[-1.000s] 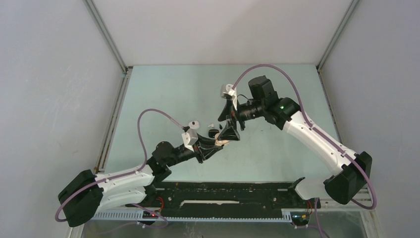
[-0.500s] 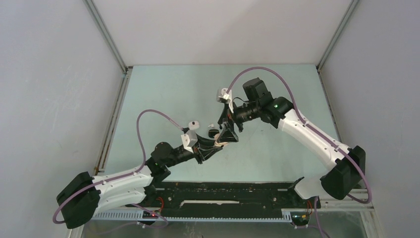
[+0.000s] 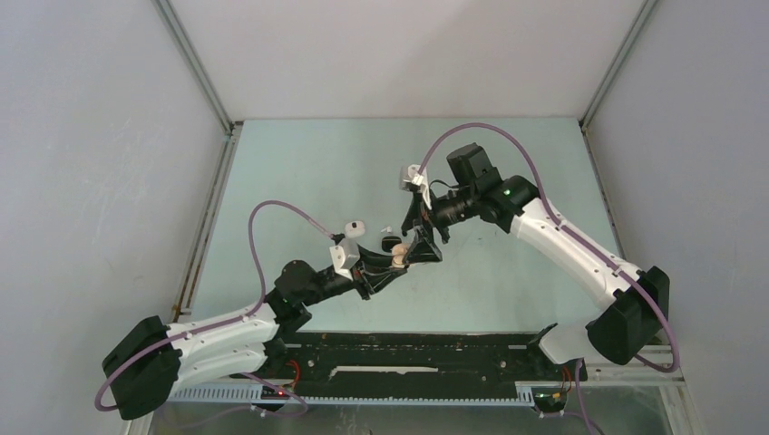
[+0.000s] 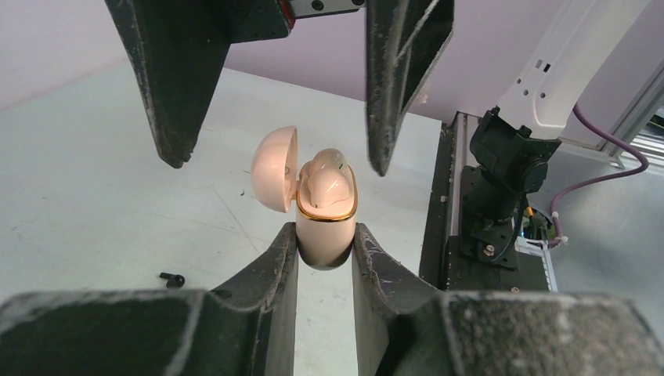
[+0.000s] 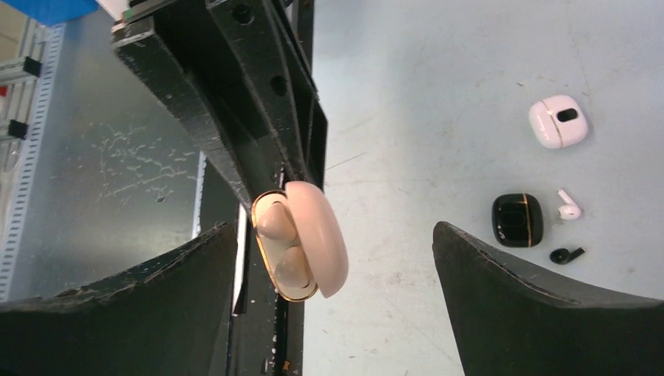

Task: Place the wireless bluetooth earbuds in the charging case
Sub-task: Close the charging case with the earbuds inside.

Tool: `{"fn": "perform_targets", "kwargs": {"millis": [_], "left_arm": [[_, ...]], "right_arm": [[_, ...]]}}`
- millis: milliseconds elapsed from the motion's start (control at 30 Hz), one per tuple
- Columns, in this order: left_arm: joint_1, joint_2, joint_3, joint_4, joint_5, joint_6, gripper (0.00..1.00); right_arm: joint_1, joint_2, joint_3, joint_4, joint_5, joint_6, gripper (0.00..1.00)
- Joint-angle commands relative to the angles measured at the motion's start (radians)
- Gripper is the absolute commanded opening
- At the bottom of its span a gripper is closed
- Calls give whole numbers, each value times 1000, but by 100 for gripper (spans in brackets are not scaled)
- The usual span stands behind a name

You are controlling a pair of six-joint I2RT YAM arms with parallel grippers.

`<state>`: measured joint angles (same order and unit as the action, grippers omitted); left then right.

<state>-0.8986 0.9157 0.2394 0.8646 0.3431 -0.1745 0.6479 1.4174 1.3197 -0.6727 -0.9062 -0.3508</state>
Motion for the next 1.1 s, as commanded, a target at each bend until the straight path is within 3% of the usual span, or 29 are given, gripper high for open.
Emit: {"fn": "perform_targets", "kwargs": {"millis": [0,167,433,567,700,767,867,1067], "left_arm": [[-5,-14,33,36,-3,20,0],[-5,-13,38,15,-21,17,0],[-6,4,62,-64,-104,5,0],[-6,55,79,-55,-110,-12,0],[-8,162,150,-52,-155,-75,0],[-7,232,214,-67,-185,-117,0],[-7,336,307,-88,-221,-160,0],[-7,502,425,-40,-240,-313,0]], "right_arm": [[-11,-10,6,-56,-151,-80,96],[4,-28,6,-179,-244,-196,96],[-12,-154,6,-324,-229,-316,95],[-114,-217,-11,-237,-90,-209,96],[-327,-195,-163,47,-144,4,97],[-411,-119,-175,139,-99,105,100],[-491,-12,-63,91,42,71,100],[-498,143,310,-101,380,-145,100]]}}
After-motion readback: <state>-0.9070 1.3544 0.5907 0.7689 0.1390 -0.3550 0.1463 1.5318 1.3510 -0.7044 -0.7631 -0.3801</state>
